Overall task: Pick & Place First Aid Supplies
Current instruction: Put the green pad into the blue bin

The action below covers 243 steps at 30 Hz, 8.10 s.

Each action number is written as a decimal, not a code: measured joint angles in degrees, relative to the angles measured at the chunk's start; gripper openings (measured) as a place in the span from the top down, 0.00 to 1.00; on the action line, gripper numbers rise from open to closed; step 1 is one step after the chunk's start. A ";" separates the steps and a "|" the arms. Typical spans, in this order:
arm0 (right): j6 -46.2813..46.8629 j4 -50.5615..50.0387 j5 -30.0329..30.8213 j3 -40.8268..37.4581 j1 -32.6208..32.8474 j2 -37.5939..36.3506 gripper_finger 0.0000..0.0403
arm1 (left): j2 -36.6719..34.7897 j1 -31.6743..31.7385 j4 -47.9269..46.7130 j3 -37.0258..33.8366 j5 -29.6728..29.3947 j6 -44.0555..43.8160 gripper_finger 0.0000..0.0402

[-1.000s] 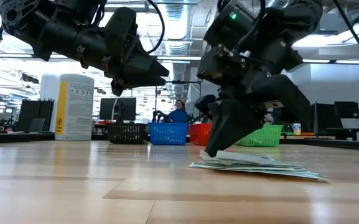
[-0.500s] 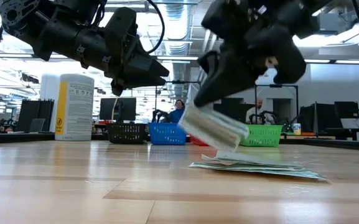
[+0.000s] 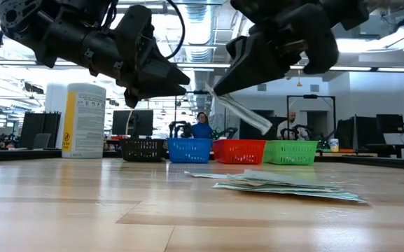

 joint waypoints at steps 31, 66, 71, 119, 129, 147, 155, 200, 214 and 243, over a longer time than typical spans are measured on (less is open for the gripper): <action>-2.92 22.92 33.08 0.10 -1.08 -0.04 1.00 | 0.00 -1.77 1.52 0.00 -3.01 -2.62 0.64; -1.83 23.84 27.20 0.10 -4.42 -0.02 1.00 | 0.00 5.01 5.46 0.02 -2.97 5.41 0.99; -1.83 23.83 27.21 0.10 -4.59 -0.02 1.00 | 0.00 5.01 5.46 0.02 -2.97 5.57 0.99; -5.56 8.55 42.41 0.10 -8.34 -0.02 0.43 | 0.00 26.78 2.73 0.36 2.66 5.55 0.98; -4.39 8.96 34.96 0.09 -11.31 -0.02 0.44 | 9.69 30.42 2.73 5.14 9.92 5.47 0.98; -4.83 9.62 34.92 0.07 -11.89 -0.02 0.44 | 13.35 30.40 5.66 5.64 9.49 5.13 0.94; -4.85 9.52 34.93 0.08 -11.94 -0.02 0.44 | 13.35 30.40 5.49 5.62 9.49 4.93 0.77; 2.74 0.11 -10.00 0.04 -4.22 12.95 0.45 | 13.35 5.70 5.49 5.60 8.79 4.96 0.67; 2.65 -0.65 -7.94 0.38 -8.33 16.46 0.75 | 13.35 5.73 5.51 5.60 6.41 5.07 0.67; 2.83 -13.11 5.72 -0.16 -6.84 5.24 1.00 | 13.35 5.63 4.31 5.57 6.10 4.57 0.67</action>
